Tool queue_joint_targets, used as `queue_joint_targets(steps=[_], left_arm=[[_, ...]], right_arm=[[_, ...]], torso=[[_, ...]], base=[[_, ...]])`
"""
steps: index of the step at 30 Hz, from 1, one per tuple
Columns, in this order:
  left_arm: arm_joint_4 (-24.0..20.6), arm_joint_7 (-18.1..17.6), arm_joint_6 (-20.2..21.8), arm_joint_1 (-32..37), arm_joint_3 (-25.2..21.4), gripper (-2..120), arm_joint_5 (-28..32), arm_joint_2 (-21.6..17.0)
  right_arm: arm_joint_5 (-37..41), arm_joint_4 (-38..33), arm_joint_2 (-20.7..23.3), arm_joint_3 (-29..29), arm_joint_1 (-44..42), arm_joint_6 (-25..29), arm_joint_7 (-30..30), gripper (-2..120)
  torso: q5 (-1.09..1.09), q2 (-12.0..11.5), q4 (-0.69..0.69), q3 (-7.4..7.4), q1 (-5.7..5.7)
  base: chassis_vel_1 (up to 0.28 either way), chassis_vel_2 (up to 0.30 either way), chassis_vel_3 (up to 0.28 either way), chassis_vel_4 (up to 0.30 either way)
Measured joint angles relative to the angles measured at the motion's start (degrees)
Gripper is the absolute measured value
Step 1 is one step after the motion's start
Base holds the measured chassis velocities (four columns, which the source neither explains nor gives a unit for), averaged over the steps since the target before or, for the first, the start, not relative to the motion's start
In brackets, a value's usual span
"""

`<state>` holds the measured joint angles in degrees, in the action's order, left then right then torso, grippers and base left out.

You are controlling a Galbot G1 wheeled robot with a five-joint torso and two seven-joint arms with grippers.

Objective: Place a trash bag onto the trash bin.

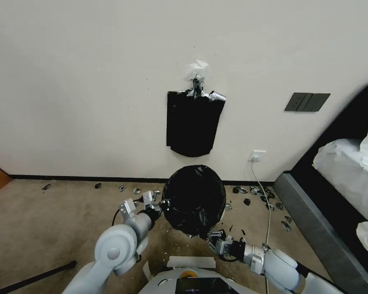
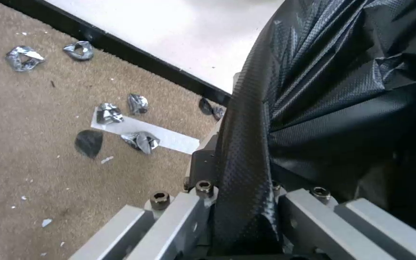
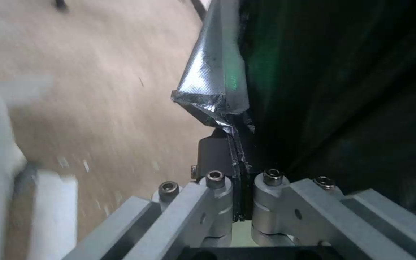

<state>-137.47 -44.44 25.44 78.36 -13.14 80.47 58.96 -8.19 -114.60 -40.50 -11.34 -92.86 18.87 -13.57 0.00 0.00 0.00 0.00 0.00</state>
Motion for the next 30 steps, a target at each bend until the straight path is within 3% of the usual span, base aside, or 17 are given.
queue_joint_targets(steps=[10, 24, 27, 28, 30], left_arm=[[0.2, -0.4, 0.1, 0.4, -0.2, 0, -0.1, 0.6], [3.0, 0.9, -0.8, -1.2, -1.2, 0, -1.6, 0.3], [5.6, 2.8, -2.7, -2.6, -0.3, 0, -7.5, 0.1], [5.6, 2.8, -2.7, -2.6, -0.3, 0, -7.5, 0.1], [7.3, 5.4, -3.3, -2.9, 0.3, 0, -12.2, -0.2]], right_arm=[[4.5, -0.2, 0.2, -0.2, -1.3, -3.8, 1.5, 0], [5.3, 0.6, -0.6, -2.7, -7.4, -2.0, 5.0, 50], [7.7, -2.7, 0.1, -4.4, -10.8, -2.3, 7.2, 65], [7.7, -2.7, 0.1, -4.4, -10.8, -2.3, 7.2, 65], [10.9, -7.0, 0.6, -5.8, -13.8, -4.9, 9.1, 74]], torso=[[0.00, 0.0, 0.01, 0.00, 0.00], [0.01, 0.0, 0.01, 0.00, 0.00], [0.00, 0.0, 0.00, 0.00, 0.00], [0.00, 0.0, 0.00, 0.00, 0.00], [-0.01, 0.0, 0.00, 0.00, 0.00]], base=[[0.000, 0.000, 0.000, 0.000], [0.000, 0.000, 0.000, 0.000], [0.000, 0.000, 0.000, 0.000], [0.000, 0.000, 0.000, 0.000], [0.000, 0.000, 0.000, 0.000]])
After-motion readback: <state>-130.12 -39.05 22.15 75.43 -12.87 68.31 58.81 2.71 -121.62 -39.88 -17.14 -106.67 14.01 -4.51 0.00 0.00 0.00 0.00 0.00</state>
